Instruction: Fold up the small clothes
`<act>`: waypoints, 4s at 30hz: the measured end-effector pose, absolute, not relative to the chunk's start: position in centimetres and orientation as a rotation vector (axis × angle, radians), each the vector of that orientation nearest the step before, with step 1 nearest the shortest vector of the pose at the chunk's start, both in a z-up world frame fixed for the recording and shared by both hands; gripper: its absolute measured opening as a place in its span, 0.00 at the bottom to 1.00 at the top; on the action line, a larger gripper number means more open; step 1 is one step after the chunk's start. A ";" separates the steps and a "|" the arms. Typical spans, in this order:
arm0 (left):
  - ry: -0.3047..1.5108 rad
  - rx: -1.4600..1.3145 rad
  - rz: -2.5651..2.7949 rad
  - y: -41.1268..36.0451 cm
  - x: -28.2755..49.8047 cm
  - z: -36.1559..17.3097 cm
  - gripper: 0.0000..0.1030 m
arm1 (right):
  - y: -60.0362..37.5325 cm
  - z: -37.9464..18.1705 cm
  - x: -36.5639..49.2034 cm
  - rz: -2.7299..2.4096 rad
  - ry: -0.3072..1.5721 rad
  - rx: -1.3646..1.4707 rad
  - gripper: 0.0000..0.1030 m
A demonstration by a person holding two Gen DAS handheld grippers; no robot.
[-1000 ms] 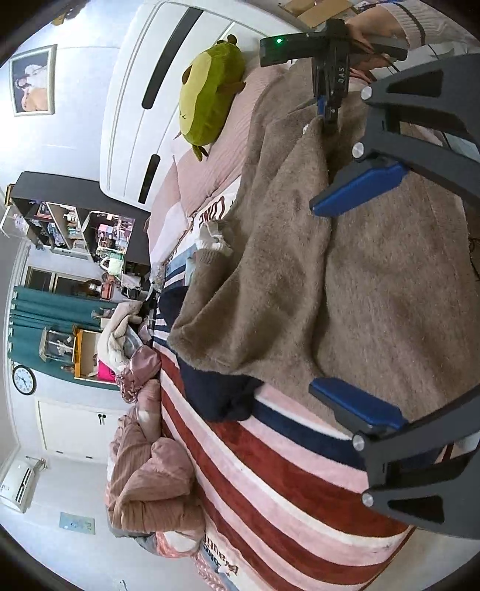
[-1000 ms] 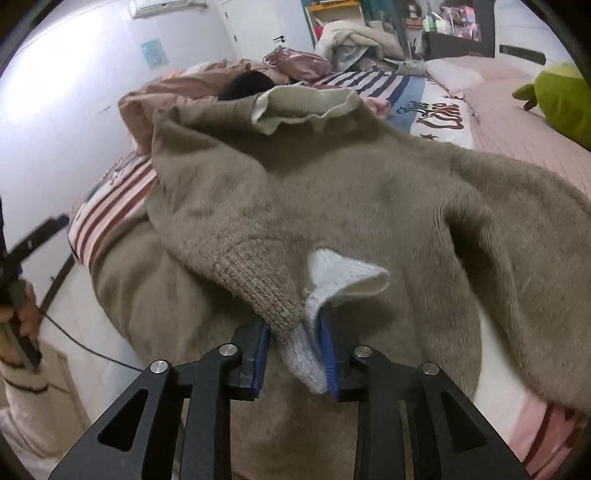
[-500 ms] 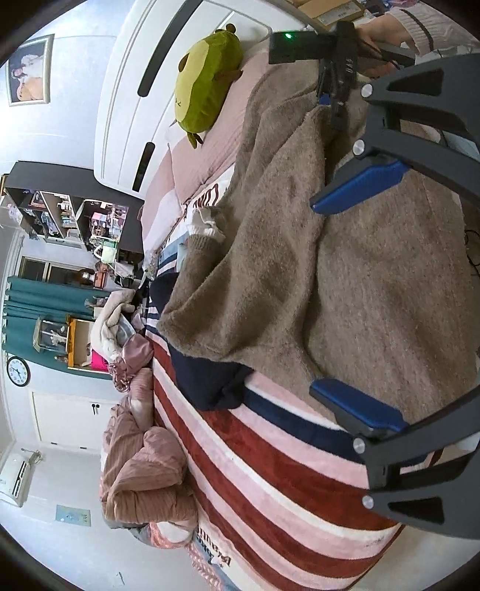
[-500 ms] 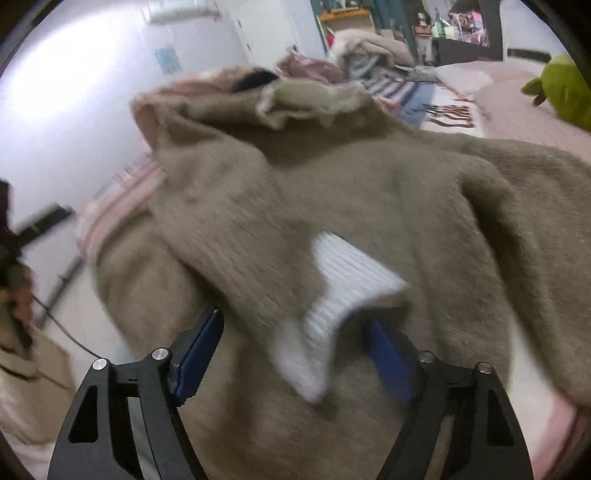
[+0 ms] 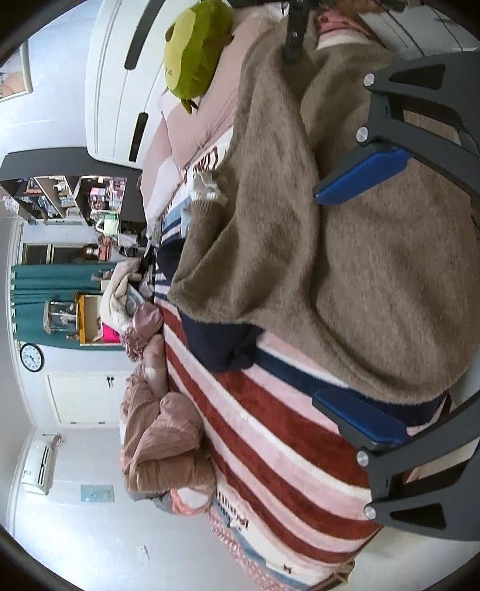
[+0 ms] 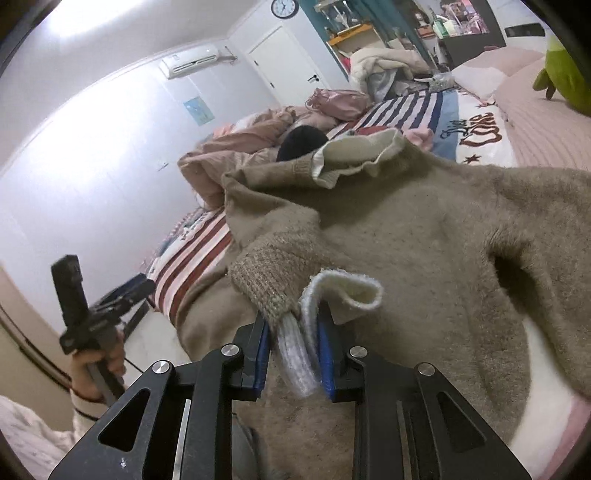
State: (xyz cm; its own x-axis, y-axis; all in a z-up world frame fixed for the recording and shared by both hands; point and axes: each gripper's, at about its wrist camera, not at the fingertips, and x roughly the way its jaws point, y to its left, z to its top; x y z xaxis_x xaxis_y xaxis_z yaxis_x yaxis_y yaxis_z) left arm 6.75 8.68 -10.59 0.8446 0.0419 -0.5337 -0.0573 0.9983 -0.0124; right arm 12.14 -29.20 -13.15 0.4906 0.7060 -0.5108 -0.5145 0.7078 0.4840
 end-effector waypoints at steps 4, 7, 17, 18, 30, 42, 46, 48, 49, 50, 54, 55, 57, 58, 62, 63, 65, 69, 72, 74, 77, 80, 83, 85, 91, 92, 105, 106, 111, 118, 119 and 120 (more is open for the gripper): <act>0.560 -0.038 0.053 9.2 6.9 -10.8 0.96 | -28.9 -13.8 12.5 0.672 0.807 0.180 0.19; 0.560 -0.050 0.051 9.8 7.0 -10.9 0.97 | -28.7 -16.1 13.1 0.607 0.905 0.140 0.21; 0.572 -0.065 0.056 10.2 7.2 -11.3 0.97 | -34.1 -14.5 10.8 0.487 0.771 0.236 0.63; 0.571 -0.066 0.057 10.1 7.2 -11.3 0.97 | -35.2 -14.2 10.4 0.462 0.753 0.252 0.68; 0.585 -0.070 0.027 7.2 8.6 -11.1 0.97 | -47.0 -20.7 6.7 0.261 0.780 0.538 0.71; 0.584 -0.088 0.018 5.9 8.6 -10.7 0.97 | -50.2 -18.2 10.1 0.194 0.508 0.651 0.05; 0.586 -0.139 0.019 7.7 8.3 -11.0 0.97 | -48.5 -13.9 9.9 0.186 0.431 0.528 0.04; 0.578 -0.151 0.017 8.5 8.1 -11.0 0.97 | -46.7 -11.1 10.7 0.209 0.402 0.452 0.04; 0.574 -0.156 0.016 9.0 7.9 -11.0 0.97 | -46.0 -10.2 11.1 0.223 0.392 0.433 0.04; 0.570 -0.161 0.011 9.4 7.8 -11.0 0.97 | -44.5 -8.8 11.7 0.256 0.374 0.397 0.04; 0.560 -0.176 -0.012 11.1 7.3 -10.9 0.97 | -36.2 -4.5 12.7 0.399 0.303 0.194 0.04; 0.556 -0.173 -0.009 11.4 7.2 -10.9 0.97 | -33.9 -4.0 12.9 0.446 0.303 0.152 0.04; 0.549 -0.171 -0.001 12.1 7.0 -10.9 0.97 | -28.8 -4.1 13.8 0.556 0.341 0.084 0.04; 0.545 -0.174 -0.003 12.4 6.8 -10.9 0.97 | -26.9 -4.5 14.0 0.602 0.363 0.059 0.04; 0.539 -0.172 -0.010 13.6 6.5 -11.1 0.97 | -16.5 -9.8 14.4 0.827 0.586 -0.124 0.04; 0.540 -0.171 -0.007 13.7 6.5 -11.2 0.97 | -14.0 -12.1 14.3 0.858 0.672 -0.172 0.04; 0.546 -0.173 -0.004 14.3 6.4 -11.5 0.97 | -11.3 -15.7 14.0 0.875 0.769 -0.232 0.04; 0.565 -0.170 -0.016 14.5 6.5 -11.8 0.97 | -10.1 -18.7 13.6 0.882 0.810 -0.226 0.16; 0.567 -0.157 -0.037 14.0 7.0 -11.7 0.97 | -11.6 -16.5 12.2 0.930 0.791 -0.169 0.41; 0.567 -0.156 -0.073 13.2 7.4 -11.6 0.97 | -13.5 -14.6 11.2 0.902 0.749 -0.174 0.43; 0.578 -0.133 -0.155 10.5 8.7 -11.5 0.97 | -17.0 -12.9 10.4 0.839 0.701 -0.144 0.50; 0.595 -0.088 -0.251 6.3 10.5 -11.8 0.97 | -22.3 -12.1 10.0 0.715 0.681 -0.086 0.54; 0.620 -0.062 -0.298 2.4 13.0 -12.4 0.97 | -26.2 -12.2 10.5 0.614 0.668 -0.039 0.54; 0.647 -0.037 -0.332 -0.2 15.1 -13.2 0.87 | -28.1 -12.7 10.2 0.581 0.674 0.011 0.54; 0.784 0.063 -0.329 -5.2 19.8 -16.8 0.38 | -32.2 -14.2 9.3 0.567 0.681 0.136 0.54; 0.775 0.044 -0.332 -5.1 19.6 -16.7 0.33 | -32.3 -14.3 9.2 0.563 0.680 0.139 0.54; 0.606 -0.300 -0.107 9.3 9.9 -14.7 0.12 | -33.9 -15.7 8.5 0.537 0.691 0.262 0.54; 0.622 -0.302 -0.090 10.2 9.4 -15.3 0.14 | -33.9 -15.9 8.5 0.535 0.698 0.269 0.54; 0.702 -0.294 -0.041 14.0 7.2 -18.2 0.45 | -33.8 -17.5 8.5 0.505 0.761 0.275 0.54; 0.659 -0.274 -0.071 19.4 6.1 -17.3 0.92 | -35.8 -19.2 7.3 0.451 0.862 0.221 0.57; 0.676 -0.259 -0.088 19.6 6.8 -17.6 0.92 | -36.0 -19.5 7.2 0.449 0.875 0.217 0.57; 0.699 -0.245 -0.106 19.9 7.5 -18.1 0.92 | -36.2 -19.8 7.1 0.453 0.887 0.219 0.57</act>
